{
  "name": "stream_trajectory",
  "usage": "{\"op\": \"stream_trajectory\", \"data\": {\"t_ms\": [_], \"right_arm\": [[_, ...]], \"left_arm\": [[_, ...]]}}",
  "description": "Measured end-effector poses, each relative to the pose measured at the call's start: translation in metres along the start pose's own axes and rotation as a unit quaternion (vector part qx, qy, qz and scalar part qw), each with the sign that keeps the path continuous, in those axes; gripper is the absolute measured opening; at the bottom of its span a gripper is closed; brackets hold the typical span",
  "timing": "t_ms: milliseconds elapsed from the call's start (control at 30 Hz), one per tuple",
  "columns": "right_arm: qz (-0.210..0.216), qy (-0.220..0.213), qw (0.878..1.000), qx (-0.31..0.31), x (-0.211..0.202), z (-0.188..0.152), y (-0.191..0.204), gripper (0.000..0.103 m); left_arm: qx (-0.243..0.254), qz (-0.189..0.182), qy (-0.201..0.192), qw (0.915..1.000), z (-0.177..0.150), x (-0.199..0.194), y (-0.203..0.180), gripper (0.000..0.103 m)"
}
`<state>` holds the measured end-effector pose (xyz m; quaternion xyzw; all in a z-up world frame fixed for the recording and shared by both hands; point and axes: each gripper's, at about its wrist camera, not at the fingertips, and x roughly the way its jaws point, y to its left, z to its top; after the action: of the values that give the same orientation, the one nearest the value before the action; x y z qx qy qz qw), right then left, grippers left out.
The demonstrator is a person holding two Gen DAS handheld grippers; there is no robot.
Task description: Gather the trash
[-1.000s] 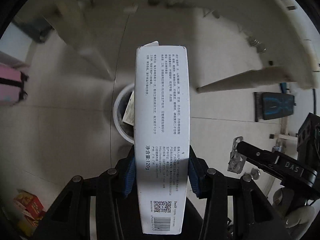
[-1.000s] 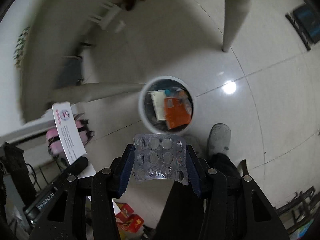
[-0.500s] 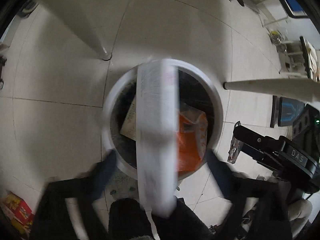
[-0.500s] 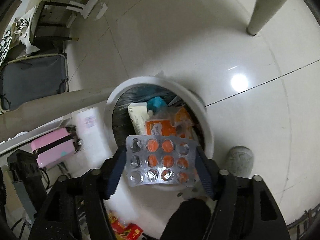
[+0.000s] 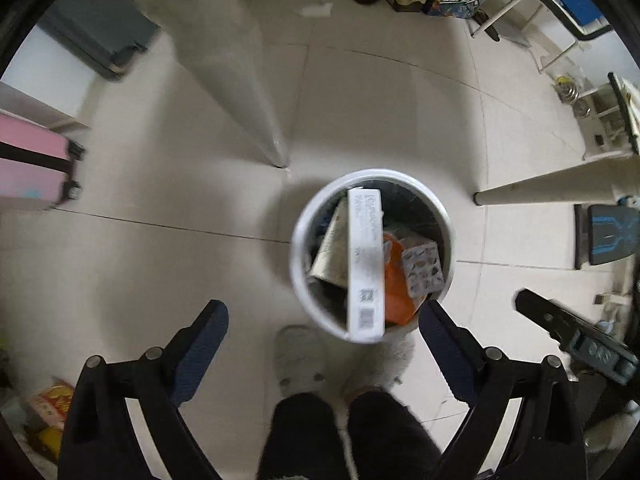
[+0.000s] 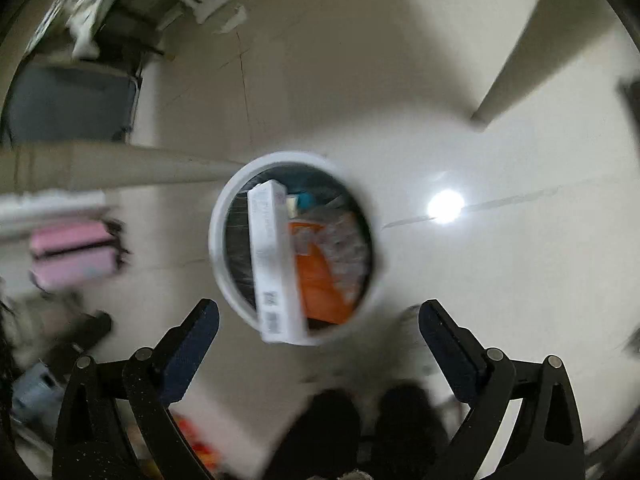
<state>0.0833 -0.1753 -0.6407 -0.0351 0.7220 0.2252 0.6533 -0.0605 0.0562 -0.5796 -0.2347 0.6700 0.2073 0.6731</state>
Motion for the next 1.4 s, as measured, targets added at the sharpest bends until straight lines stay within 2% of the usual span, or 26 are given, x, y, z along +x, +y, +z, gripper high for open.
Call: {"op": "stream_trajectory", "data": {"t_ms": [33,133,267,500,667,800,1067,1200,1400], "right_arm": [[-0.022,-0.003,1.0,-0.017,-0.015,-0.007,0.004,0.101],[-0.05,-0.018,0.997,-0.049,-0.064,-0.023,0.019,0.101],[-0.065,-0.032,0.995,-0.073,-0.143,-0.045,0.039,0.101],[-0.06,-0.045,0.994,-0.082,-0.281,-0.079,0.066,0.101],[-0.043,-0.054,0.994,-0.087,-0.367,-0.104,0.081,0.101],[-0.032,-0.065,0.993,-0.094,-0.431,-0.122,0.091,0.101],[0.004,-0.085,0.991,-0.099,-0.525,-0.156,0.101,0.101],[0.028,-0.091,0.99,-0.101,-0.556,-0.17,0.106,0.101],[0.062,-0.093,0.989,-0.101,-0.581,-0.182,0.111,0.101]], "left_arm": [[0.003,0.004,-0.003,1.0,-0.006,-0.016,-0.001,0.097],[0.017,0.01,0.002,0.9998,-0.019,-0.055,-0.011,0.097],[0.039,0.011,0.003,0.9992,-0.039,-0.117,-0.02,0.097],[0.06,-0.004,-0.014,0.9981,-0.057,-0.221,-0.043,0.097],[0.073,-0.019,-0.046,0.9961,-0.067,-0.303,-0.051,0.097],[0.075,-0.04,-0.069,0.9939,-0.074,-0.352,-0.052,0.097],[0.078,-0.1,-0.103,0.9865,-0.096,-0.432,-0.051,0.097],[0.078,-0.127,-0.114,0.9824,-0.104,-0.454,-0.052,0.097],[0.06,-0.171,-0.122,0.9758,-0.112,-0.479,-0.049,0.097]]}}
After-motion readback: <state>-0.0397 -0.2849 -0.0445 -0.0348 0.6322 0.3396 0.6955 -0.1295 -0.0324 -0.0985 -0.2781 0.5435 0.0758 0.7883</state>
